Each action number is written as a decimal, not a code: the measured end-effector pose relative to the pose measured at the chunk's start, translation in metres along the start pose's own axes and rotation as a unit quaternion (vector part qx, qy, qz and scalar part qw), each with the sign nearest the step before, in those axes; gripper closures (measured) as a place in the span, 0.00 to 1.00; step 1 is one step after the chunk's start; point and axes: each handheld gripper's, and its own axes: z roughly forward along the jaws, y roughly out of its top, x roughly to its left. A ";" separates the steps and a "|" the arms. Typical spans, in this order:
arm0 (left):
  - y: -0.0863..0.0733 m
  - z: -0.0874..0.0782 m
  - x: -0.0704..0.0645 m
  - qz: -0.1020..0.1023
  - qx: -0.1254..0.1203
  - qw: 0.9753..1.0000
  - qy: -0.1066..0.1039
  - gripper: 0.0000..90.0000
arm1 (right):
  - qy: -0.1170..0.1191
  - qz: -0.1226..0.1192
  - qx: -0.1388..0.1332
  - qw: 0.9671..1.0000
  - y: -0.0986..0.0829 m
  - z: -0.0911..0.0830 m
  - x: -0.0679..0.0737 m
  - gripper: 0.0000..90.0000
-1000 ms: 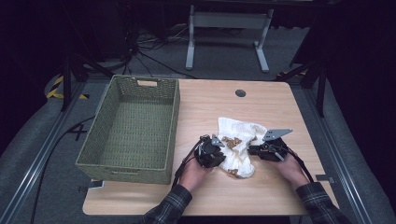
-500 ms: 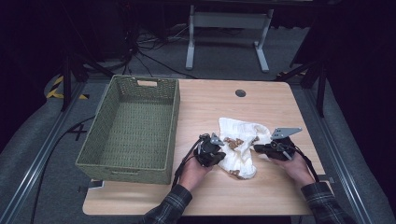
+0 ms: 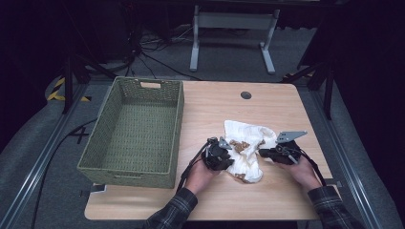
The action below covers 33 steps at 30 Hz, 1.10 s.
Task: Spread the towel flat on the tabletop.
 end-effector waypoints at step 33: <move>0.000 -0.032 0.004 -0.035 -0.054 0.998 -0.005 0.93 | -0.006 0.007 0.010 1.000 -0.016 -0.038 -0.017 0.99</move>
